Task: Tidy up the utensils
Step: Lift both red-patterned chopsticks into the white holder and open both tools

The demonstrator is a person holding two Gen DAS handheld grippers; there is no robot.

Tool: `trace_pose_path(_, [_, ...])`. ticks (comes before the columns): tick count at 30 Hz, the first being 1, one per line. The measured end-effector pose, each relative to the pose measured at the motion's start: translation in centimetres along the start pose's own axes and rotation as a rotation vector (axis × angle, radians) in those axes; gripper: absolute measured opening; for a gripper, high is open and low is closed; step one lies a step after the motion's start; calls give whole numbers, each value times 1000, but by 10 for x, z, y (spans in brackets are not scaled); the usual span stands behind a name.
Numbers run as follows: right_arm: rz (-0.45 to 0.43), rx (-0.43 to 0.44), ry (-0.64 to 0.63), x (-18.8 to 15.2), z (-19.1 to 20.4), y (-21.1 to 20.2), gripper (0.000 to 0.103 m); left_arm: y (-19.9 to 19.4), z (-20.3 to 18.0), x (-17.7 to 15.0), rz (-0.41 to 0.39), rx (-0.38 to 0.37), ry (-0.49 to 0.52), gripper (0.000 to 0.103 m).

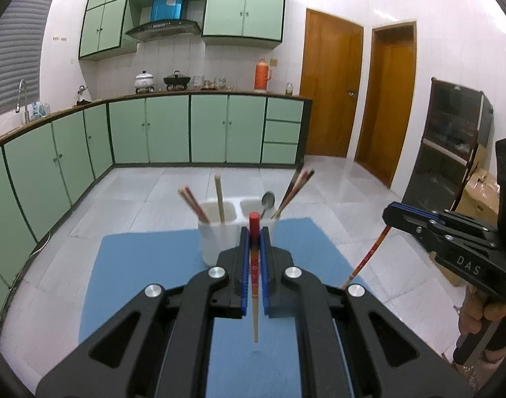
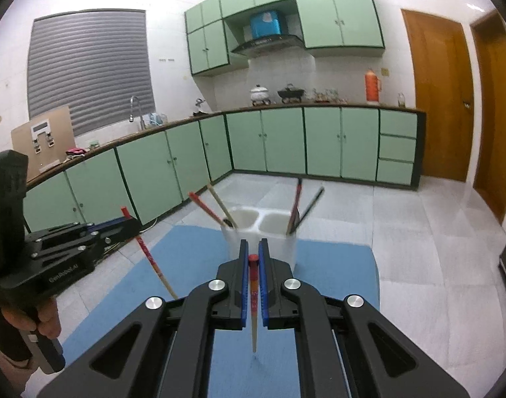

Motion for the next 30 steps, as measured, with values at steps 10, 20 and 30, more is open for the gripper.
trace_pose_path(10, [-143, 6, -71, 90, 7, -3, 6, -8, -6, 74, -179, -17, 9, 5])
trace_pose_path(20, [-182, -35, -72, 148, -2, 43, 6, 48, -6, 136, -262, 79, 38, 5])
trace_pose_path(30, [-47, -37, -42, 125, -22, 126, 6, 136, 15, 119, -111, 75, -1, 6])
Point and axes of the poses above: each gripper's, at about its wrist camera, not at the fingertips, and y roughly the way its jaws point, z to its left, x to its top, the point moved 3 cm from there along y, roughly the way its jaws point, and after that the axes turned 6 degrees about z, right-handed, at the moved point
